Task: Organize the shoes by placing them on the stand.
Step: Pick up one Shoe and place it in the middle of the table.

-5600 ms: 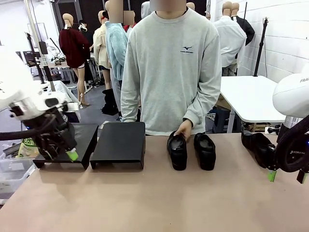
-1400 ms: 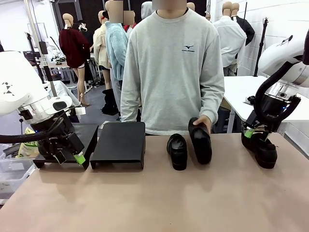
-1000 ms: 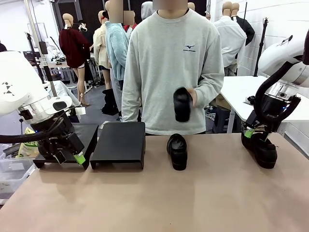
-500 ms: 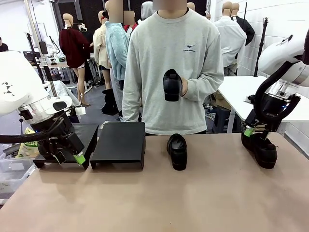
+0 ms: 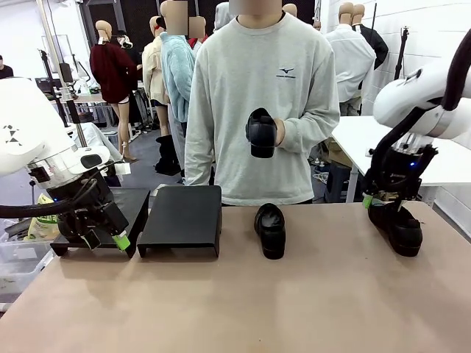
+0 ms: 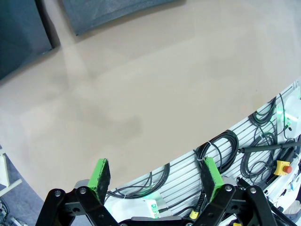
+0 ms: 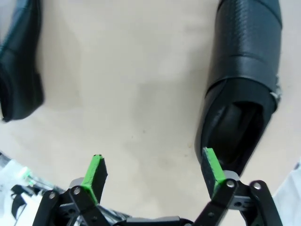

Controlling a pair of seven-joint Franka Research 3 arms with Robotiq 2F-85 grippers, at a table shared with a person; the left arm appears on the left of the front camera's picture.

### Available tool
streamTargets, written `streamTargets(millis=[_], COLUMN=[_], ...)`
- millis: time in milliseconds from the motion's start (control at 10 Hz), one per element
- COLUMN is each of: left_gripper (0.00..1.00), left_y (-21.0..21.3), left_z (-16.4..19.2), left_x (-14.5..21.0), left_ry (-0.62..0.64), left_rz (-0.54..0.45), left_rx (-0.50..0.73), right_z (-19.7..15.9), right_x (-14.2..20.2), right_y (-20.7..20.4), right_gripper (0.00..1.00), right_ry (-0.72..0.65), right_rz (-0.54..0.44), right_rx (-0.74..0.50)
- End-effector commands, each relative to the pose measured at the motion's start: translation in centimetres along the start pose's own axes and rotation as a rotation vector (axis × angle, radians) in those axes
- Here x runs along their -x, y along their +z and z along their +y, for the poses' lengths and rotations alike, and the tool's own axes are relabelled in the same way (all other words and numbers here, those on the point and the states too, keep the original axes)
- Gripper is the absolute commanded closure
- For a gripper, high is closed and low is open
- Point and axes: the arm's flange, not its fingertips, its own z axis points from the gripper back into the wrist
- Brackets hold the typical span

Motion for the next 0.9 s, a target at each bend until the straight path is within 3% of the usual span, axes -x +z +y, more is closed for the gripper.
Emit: streamTargets(millis=[0,300,800], left_gripper=[0.00,0.00,0.00], left_y=[0.0,0.0,0.0], left_z=[-0.1,-0.1,-0.1], left_x=[0.0,0.0,0.0], left_ry=[0.003,0.003,0.003], left_rz=[-0.001,-0.001,-0.001], left_rx=[0.003,0.003,0.003], right_z=[0.2,-0.2,0.0], right_x=[-1.8,-2.8,-1.8], right_y=[-1.0,-2.3,-4.8], right_gripper=[0.00,0.00,0.00], right_ry=[-0.040,-0.073,-0.104], right_rz=[0.034,0.015,-0.028], right_rx=[0.062,0.163,0.217])
